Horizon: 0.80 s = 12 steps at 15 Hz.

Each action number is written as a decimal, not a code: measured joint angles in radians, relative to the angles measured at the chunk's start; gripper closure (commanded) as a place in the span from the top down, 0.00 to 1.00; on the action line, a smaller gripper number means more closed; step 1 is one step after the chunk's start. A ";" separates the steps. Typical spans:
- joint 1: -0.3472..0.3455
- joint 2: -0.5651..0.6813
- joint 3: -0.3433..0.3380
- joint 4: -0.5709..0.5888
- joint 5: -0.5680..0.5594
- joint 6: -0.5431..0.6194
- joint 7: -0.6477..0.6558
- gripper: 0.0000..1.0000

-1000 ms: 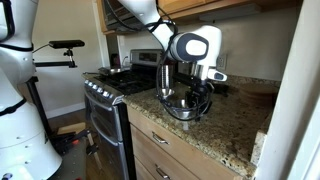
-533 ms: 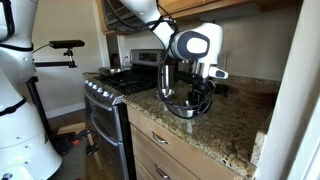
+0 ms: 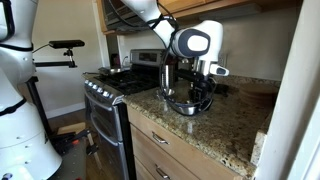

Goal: Transfer the contents in the right silver bowl to the left bowl

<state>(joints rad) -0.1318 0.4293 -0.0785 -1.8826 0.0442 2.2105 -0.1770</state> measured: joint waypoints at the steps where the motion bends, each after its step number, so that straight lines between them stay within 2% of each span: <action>1: 0.000 0.000 0.004 0.001 0.000 -0.002 -0.004 0.08; 12: 0.016 -0.008 0.066 0.012 -0.005 -0.041 -0.052 0.07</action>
<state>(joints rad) -0.1153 0.4217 -0.0121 -1.8706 0.0395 2.1691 -0.2290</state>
